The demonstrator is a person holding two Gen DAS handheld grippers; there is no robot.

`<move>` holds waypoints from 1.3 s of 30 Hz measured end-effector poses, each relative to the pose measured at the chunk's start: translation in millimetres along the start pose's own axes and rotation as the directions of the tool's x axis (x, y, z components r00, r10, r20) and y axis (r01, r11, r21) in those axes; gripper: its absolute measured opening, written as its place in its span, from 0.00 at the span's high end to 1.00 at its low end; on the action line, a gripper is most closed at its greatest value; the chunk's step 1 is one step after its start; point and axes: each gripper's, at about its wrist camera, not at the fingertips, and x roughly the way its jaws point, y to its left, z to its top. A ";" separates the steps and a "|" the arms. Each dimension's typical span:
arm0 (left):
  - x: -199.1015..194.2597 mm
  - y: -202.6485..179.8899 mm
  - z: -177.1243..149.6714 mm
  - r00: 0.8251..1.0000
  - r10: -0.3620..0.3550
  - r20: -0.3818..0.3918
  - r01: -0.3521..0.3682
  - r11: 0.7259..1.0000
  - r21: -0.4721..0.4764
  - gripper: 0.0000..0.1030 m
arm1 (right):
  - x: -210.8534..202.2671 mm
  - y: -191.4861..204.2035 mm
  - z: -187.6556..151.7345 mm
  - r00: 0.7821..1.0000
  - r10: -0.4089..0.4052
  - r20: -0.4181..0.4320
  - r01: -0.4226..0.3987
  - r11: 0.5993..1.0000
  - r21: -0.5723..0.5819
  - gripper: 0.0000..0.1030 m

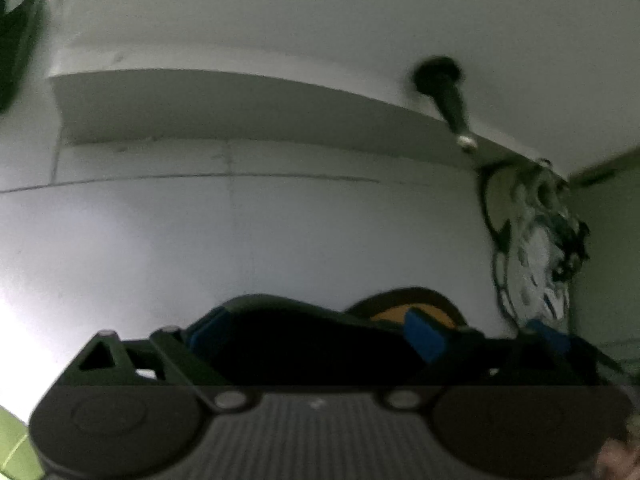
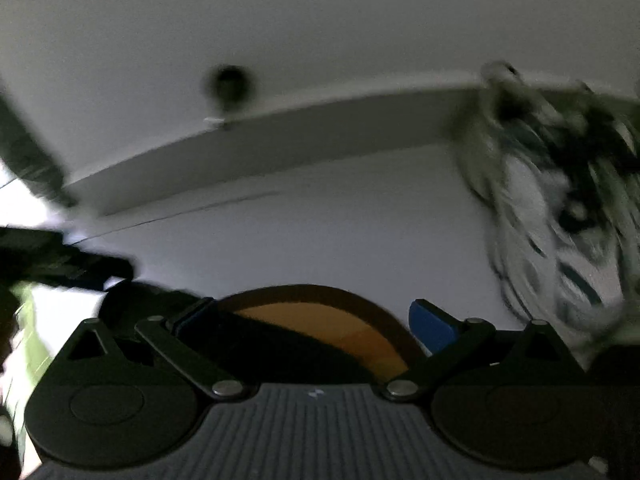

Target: Organize scattered shoes

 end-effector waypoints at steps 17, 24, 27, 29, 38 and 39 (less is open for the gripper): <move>34.0 -28.6 -24.8 0.975 -0.113 -0.189 0.131 0.988 0.087 0.26 | -0.8 10.5 -22.5 0.986 -0.009 -0.166 0.013 1.000 0.024 0.14; 23.2 -44.2 -26.1 0.983 -0.064 -0.173 0.092 0.982 0.162 0.30 | -5.6 8.2 -24.3 0.978 -0.022 -0.208 0.030 0.999 0.037 0.15; 10.3 -60.9 -34.9 0.988 -0.046 -0.148 0.078 0.972 0.223 0.29 | -10.8 7.0 -33.7 0.976 -0.021 -0.219 0.035 0.998 0.058 0.15; 4.5 -72.3 -41.1 0.990 -0.046 -0.134 0.081 0.960 0.269 0.29 | -15.6 5.4 -42.2 0.974 -0.015 -0.226 0.034 0.996 0.078 0.15; 10.3 -96.8 -57.3 0.988 -0.062 -0.142 0.107 0.936 0.335 0.23 | -50.5 1.3 -82.2 0.966 -0.035 -0.257 0.069 0.990 0.125 0.15; 10.5 -97.2 -57.9 0.989 -0.061 -0.138 0.104 0.937 0.333 0.23 | -55.4 -0.5 -83.6 0.968 -0.034 -0.249 0.069 0.988 0.135 0.15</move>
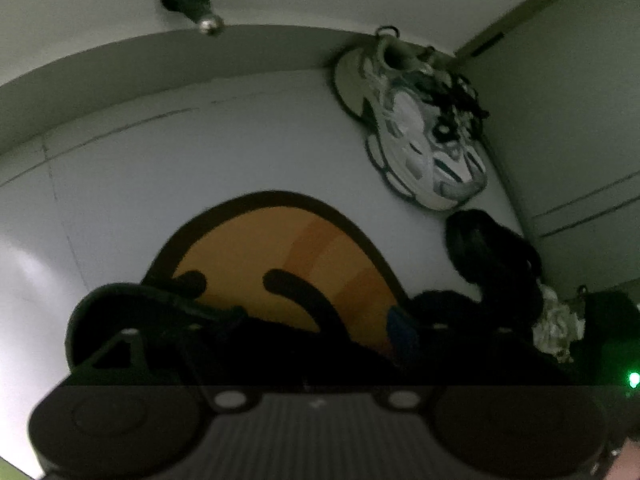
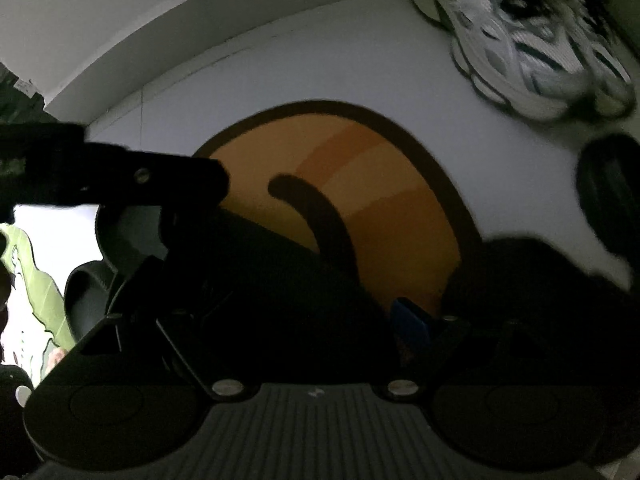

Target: Organize scattered shoes

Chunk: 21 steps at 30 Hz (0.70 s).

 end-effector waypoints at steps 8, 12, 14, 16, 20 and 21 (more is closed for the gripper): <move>-14.6 -1.0 5.8 0.998 -0.024 0.065 0.025 0.999 -0.027 0.26 | -26.8 -7.8 -14.5 0.996 -0.056 0.062 0.060 0.996 -0.061 0.13; -16.0 -1.9 9.0 0.997 -0.050 0.061 0.053 0.997 -0.049 0.25 | -51.7 -13.5 -19.6 0.987 -0.097 0.131 0.109 0.990 -0.086 0.06; -13.3 -5.7 7.8 0.997 -0.059 0.046 0.061 0.997 -0.046 0.22 | -63.5 -16.2 -25.6 0.977 -0.133 0.166 0.152 0.982 -0.112 0.04; -9.4 -12.1 4.6 0.996 -0.081 0.024 0.081 0.996 -0.039 0.16 | -75.5 -19.4 -34.0 0.969 -0.163 0.186 0.195 0.966 -0.170 0.02; -5.6 -27.2 -4.8 0.993 -0.114 0.000 0.114 0.993 -0.021 0.14 | -88.9 -27.2 -45.2 0.952 -0.233 0.196 0.280 0.923 -0.263 0.02; -2.9 -29.2 -7.4 0.991 -0.130 -0.013 0.130 0.991 -0.034 0.14 | -94.5 -31.4 -46.4 0.945 -0.252 0.208 0.304 0.911 -0.280 0.02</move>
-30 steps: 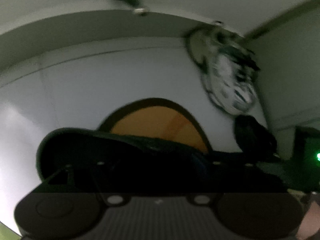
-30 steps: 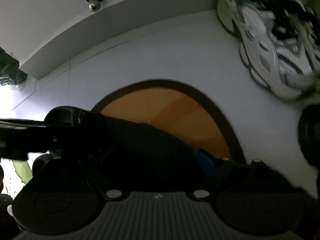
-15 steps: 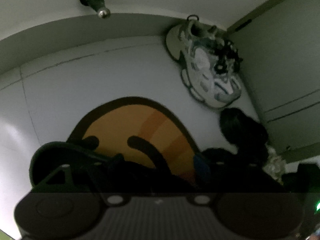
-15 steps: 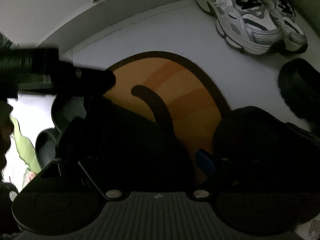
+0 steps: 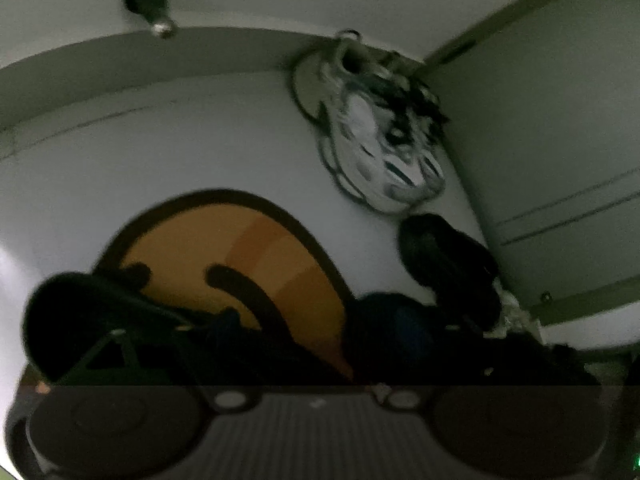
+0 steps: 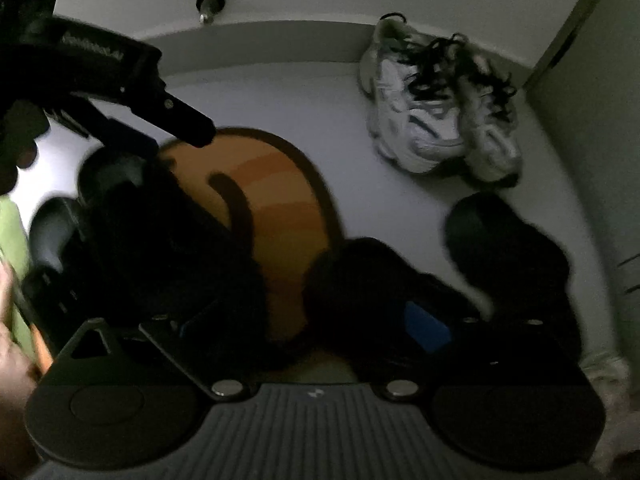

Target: Organize scattered shoes

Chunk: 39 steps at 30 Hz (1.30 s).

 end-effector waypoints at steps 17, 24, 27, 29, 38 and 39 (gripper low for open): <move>19.1 -7.5 -17.7 0.993 -0.100 -0.057 0.093 0.990 -0.106 0.06 | 52.2 -69.1 -54.4 0.975 -0.098 -0.199 0.051 0.973 -0.227 0.00; 19.3 -7.6 -16.6 0.994 -0.093 -0.054 0.088 0.991 -0.101 0.06 | 92.0 -71.6 -54.6 0.966 -0.051 -0.253 -0.038 0.942 -0.335 0.00; 21.0 -8.6 -16.1 0.995 -0.082 -0.058 0.077 0.993 -0.090 0.05 | 102.8 -67.7 -51.7 0.966 -0.040 -0.257 -0.053 0.937 -0.345 0.00; 21.4 -8.6 -16.3 0.995 -0.080 -0.058 0.074 0.993 -0.087 0.05 | 104.1 -66.7 -51.7 0.966 -0.039 -0.257 -0.054 0.937 -0.345 0.00; 26.6 -8.0 -16.0 0.997 -0.050 -0.059 0.044 0.995 -0.092 0.05 | 105.9 -63.5 -53.6 0.966 -0.026 -0.259 -0.068 0.935 -0.347 0.00; 26.1 -7.8 -16.0 0.997 -0.049 -0.059 0.044 0.995 -0.090 0.06 | 106.1 -63.2 -53.8 0.966 -0.025 -0.259 -0.069 0.935 -0.347 0.00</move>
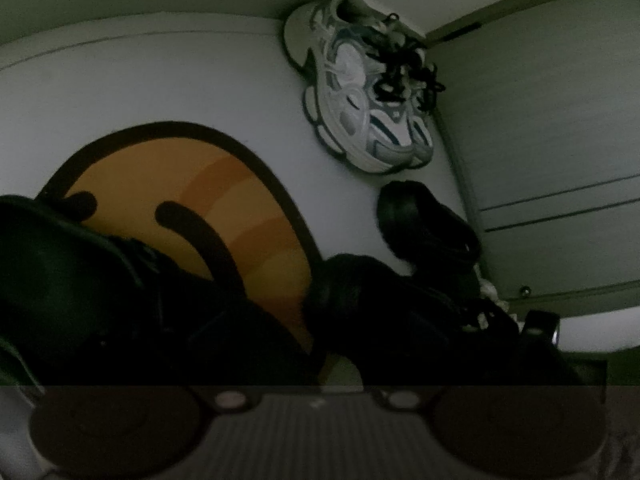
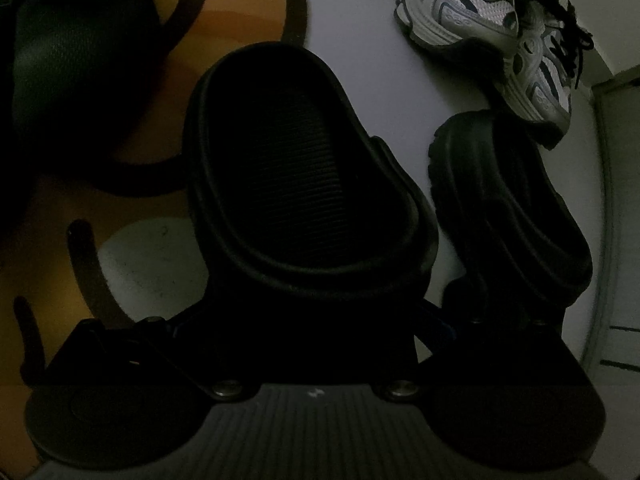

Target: Organize scattered shoes

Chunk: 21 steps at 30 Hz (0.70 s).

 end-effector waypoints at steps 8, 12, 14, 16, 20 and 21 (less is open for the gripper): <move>-8.4 12.8 6.9 1.000 -0.023 0.013 0.024 0.998 -0.058 0.19 | -13.3 -1.1 17.1 0.996 0.051 0.074 -0.063 0.983 0.175 0.03; -11.3 18.7 8.6 1.000 -0.020 0.016 0.022 0.997 -0.070 0.23 | -18.0 4.6 35.4 0.994 0.046 0.104 -0.063 0.984 0.168 0.03; -12.4 20.4 9.0 0.999 -0.029 0.015 0.030 0.997 -0.075 0.25 | -19.9 7.5 45.3 0.992 0.040 0.116 -0.058 0.985 0.161 0.03; -16.0 20.1 11.0 0.999 -0.025 0.020 0.026 0.997 -0.076 0.25 | -21.7 9.7 56.3 0.991 0.044 0.130 -0.064 0.985 0.159 0.03; -28.9 23.9 16.5 0.998 -0.031 0.053 0.036 0.995 -0.093 0.25 | -24.7 11.0 76.3 0.986 0.052 0.155 -0.077 0.984 0.160 0.03; -33.0 26.3 17.7 0.997 -0.032 0.064 0.039 0.994 -0.103 0.25 | -26.3 10.8 82.8 0.985 0.057 0.165 -0.084 0.983 0.165 0.03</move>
